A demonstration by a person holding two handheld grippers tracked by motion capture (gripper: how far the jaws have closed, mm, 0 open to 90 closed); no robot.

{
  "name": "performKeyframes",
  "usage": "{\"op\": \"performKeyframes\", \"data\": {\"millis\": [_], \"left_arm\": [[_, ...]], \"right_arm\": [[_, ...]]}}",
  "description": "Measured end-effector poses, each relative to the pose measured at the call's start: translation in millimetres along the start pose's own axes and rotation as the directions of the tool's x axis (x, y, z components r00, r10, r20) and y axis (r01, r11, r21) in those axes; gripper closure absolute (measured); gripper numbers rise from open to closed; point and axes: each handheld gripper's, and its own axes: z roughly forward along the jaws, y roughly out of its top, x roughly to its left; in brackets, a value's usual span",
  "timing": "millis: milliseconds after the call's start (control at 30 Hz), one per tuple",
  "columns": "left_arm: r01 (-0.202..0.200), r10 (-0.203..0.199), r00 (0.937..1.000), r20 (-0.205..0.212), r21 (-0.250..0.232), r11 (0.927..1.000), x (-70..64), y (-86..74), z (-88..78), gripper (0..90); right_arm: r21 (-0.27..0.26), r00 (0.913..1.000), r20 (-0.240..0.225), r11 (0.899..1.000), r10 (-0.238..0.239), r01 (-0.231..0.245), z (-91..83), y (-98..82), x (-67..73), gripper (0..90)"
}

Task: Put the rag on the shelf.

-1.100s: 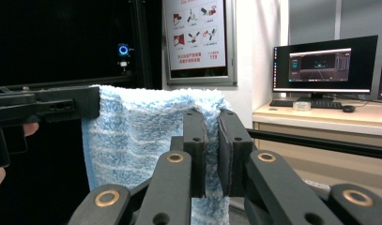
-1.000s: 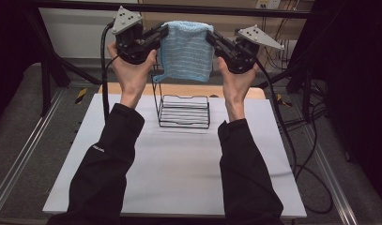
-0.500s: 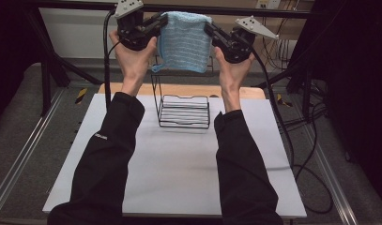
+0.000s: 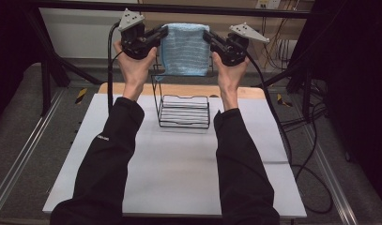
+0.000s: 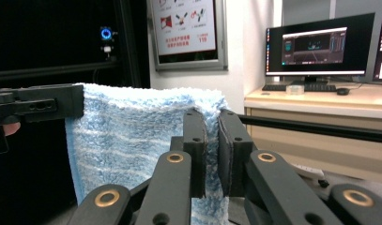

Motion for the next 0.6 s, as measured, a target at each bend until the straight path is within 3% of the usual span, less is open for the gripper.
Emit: {"op": "performKeyframes", "data": {"millis": [233, 600], "left_arm": [[0.009, -0.009, 0.9998, 0.020, 0.011, 0.9999, 2.4, -19.7, -0.5, 81.3], [-0.028, 0.026, 0.9979, 0.060, 0.047, 0.9985, -0.6, -45.4, -13.0, 81.2]], "right_arm": [[0.029, 0.9997, -0.022, 1.000, -0.010, 0.011, -0.5, -14.9, -3.7, 83.4], [0.082, 0.9982, -0.059, 0.997, 0.008, -0.003, -17.4, -38.4, -0.8, 82.8]]}}
